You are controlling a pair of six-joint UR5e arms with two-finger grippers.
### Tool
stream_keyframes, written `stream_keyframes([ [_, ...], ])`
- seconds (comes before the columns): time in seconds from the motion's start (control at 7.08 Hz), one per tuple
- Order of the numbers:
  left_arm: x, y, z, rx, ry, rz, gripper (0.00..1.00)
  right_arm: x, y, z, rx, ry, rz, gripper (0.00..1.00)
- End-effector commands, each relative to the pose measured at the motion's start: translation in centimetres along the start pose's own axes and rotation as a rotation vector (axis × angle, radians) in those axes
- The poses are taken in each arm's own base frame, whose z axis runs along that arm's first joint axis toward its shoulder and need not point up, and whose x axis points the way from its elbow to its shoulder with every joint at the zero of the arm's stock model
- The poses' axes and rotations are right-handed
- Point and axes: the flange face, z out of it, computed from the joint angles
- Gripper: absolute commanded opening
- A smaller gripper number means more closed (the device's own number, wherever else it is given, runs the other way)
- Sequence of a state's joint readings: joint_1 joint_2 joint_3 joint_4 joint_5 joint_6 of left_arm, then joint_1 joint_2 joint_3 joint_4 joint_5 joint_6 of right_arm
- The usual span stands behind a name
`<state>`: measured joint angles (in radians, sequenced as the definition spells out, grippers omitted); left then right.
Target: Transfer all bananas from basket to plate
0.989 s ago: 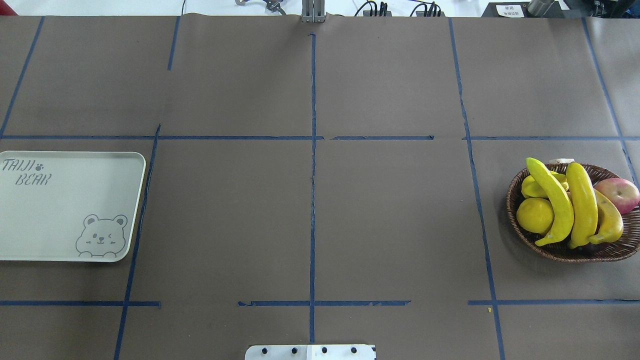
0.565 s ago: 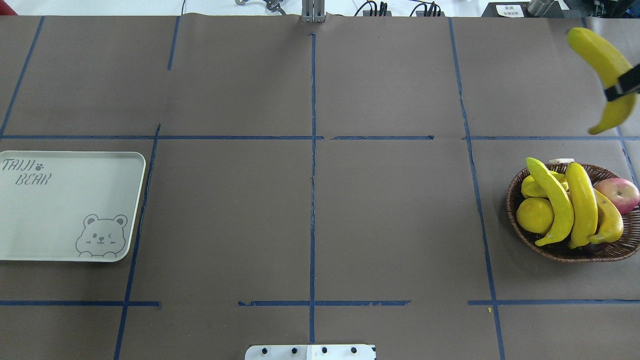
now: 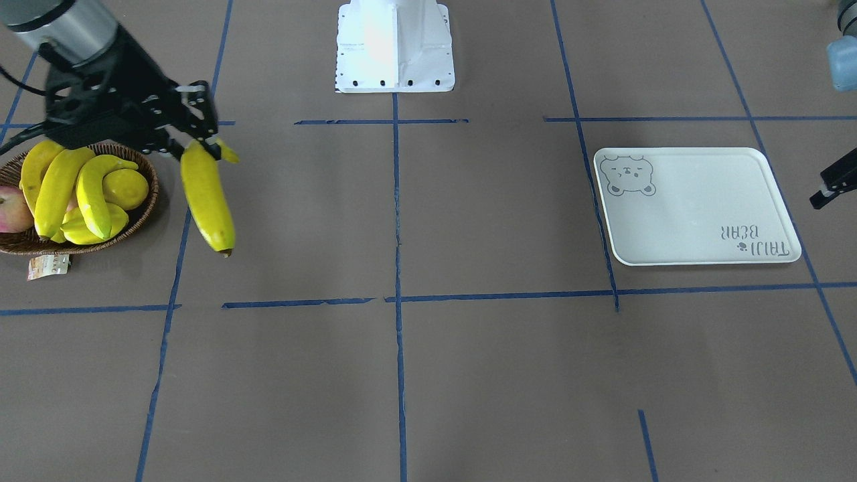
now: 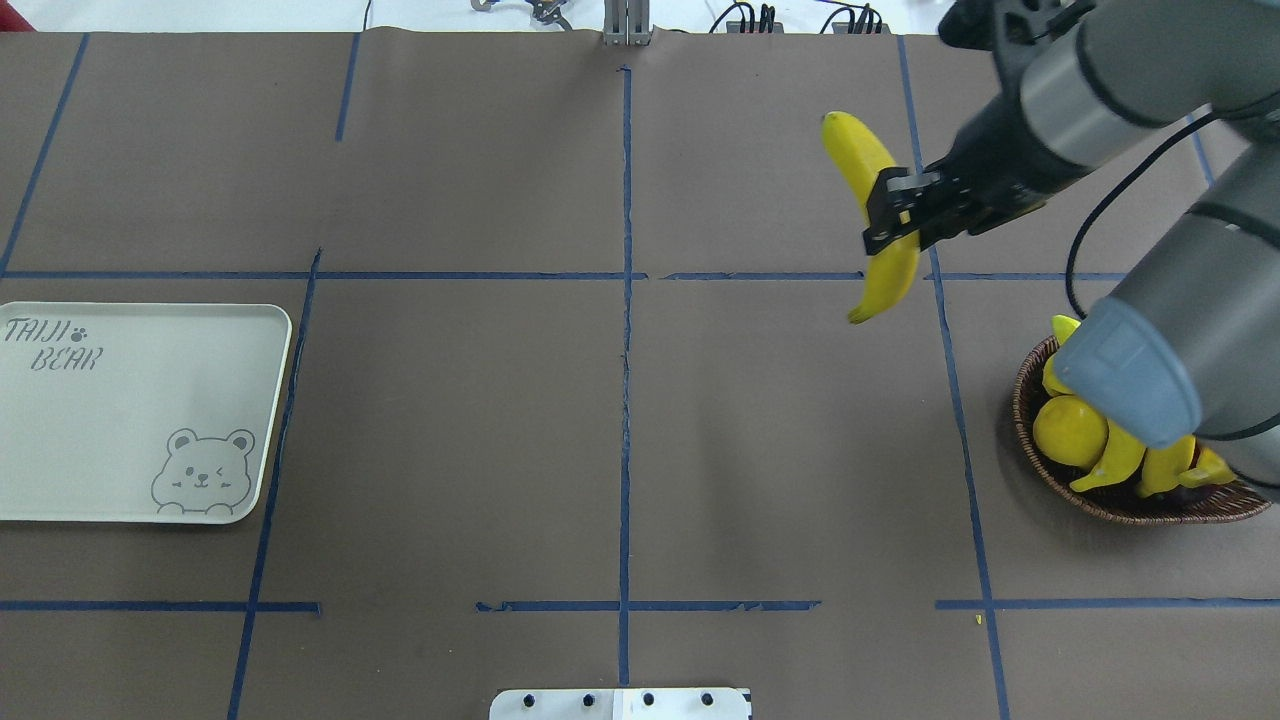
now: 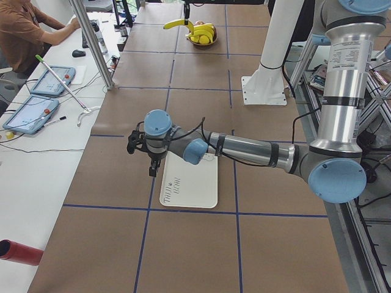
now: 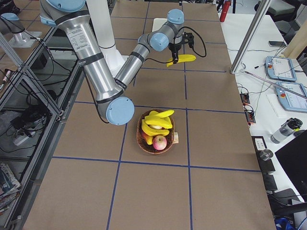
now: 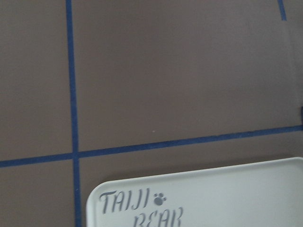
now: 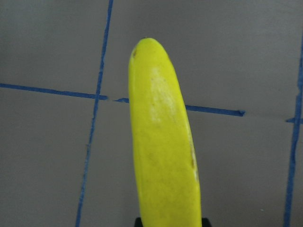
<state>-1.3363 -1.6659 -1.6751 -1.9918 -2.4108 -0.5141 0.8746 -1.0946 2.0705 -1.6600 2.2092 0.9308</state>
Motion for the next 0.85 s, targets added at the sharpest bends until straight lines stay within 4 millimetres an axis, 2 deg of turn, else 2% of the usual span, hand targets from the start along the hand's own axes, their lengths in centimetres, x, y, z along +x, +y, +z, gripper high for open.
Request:
stream_keyframes([
  [0.0, 15.9, -1.1, 5.3, -0.012, 0.203, -0.087, 1.0, -6.9, 4.8, 4.7, 0.065, -0.081, 0.062, 0.02],
  [0.14, 21.9, -2.1, 5.4, -0.012, 0.277, -0.141, 1.0, -8.9, 6.1, 5.6, 0.078, -0.09, 0.07, 0.02],
  [0.28, 26.2, -3.5, 4.1, -0.016, 0.326, -0.22, 0.99, -10.9, 7.6, 6.5, 0.06, -0.108, 0.065, 0.02],
  [0.57, 32.4, -2.7, 3.6, -0.025, 0.447, -0.33, 0.99, -14.8, 10.1, 7.5, 0.076, -0.135, 0.063, 0.02],
  [0.71, 36.0, -1.1, 4.3, -0.006, 0.542, -0.412, 0.99, -15.6, 10.5, 7.5, 0.075, -0.145, 0.064, 0.02],
])
